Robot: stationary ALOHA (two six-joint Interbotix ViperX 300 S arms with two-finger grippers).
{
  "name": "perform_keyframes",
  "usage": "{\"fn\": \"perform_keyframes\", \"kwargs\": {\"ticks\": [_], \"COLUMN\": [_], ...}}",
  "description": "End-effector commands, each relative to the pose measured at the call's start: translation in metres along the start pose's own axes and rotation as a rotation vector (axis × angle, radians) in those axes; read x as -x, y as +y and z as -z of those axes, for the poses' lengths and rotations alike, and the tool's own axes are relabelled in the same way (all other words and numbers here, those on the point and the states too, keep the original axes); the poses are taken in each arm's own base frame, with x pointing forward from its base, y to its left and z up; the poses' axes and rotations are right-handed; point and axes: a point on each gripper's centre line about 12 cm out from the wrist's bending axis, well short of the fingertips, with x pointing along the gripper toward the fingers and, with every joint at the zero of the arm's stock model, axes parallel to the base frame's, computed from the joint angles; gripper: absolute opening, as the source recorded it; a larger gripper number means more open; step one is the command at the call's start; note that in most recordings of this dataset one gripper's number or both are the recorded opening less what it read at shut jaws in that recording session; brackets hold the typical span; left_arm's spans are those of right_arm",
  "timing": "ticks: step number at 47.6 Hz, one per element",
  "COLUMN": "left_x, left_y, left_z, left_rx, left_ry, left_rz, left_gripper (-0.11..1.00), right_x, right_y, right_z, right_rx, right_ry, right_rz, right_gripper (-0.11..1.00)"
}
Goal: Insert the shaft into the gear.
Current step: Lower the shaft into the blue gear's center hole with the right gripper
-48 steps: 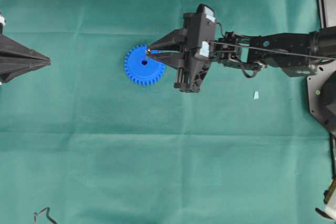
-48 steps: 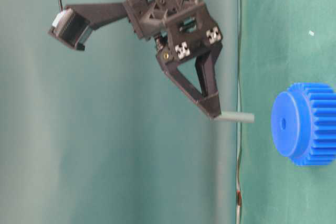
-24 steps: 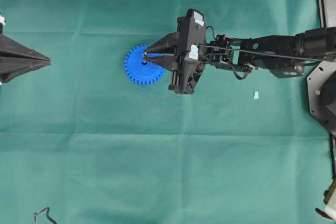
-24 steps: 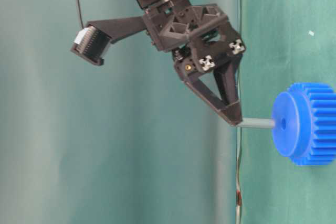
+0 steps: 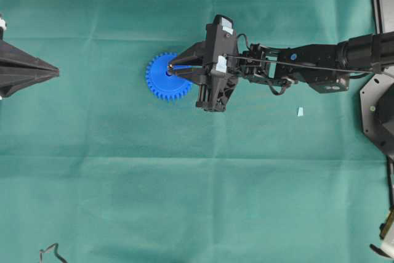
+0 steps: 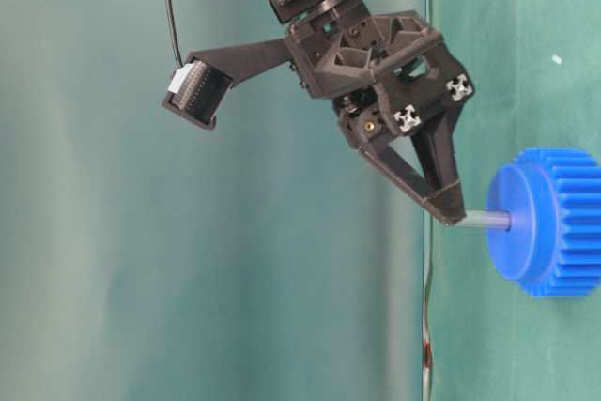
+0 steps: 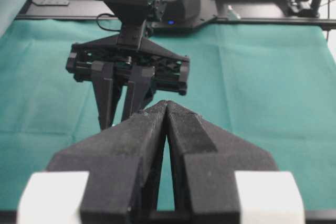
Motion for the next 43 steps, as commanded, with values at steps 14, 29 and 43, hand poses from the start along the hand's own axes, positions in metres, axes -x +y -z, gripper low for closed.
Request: {"fn": "perform_keyframes", "kwargs": {"ticks": [14,29,43], "left_x": [-0.003,-0.003,-0.003], "left_y": [0.000,0.000,0.000], "left_z": [-0.011,-0.010,-0.010], "left_rx": [-0.002,0.000,0.000], "left_ry": [-0.029,-0.025,-0.025], "left_rz": [-0.001,-0.001,-0.001], "left_gripper": [0.00,0.00,0.00], "right_x": [-0.008,-0.016,-0.016], "right_y": [-0.002,-0.005,-0.005], "right_z": [-0.005,0.002,0.003], "right_rx": [-0.011,-0.012,-0.012], "right_ry": [-0.024,0.000,0.003], "right_rz": [0.007,0.014,0.014], "right_gripper": [0.17,0.17,0.17]}}
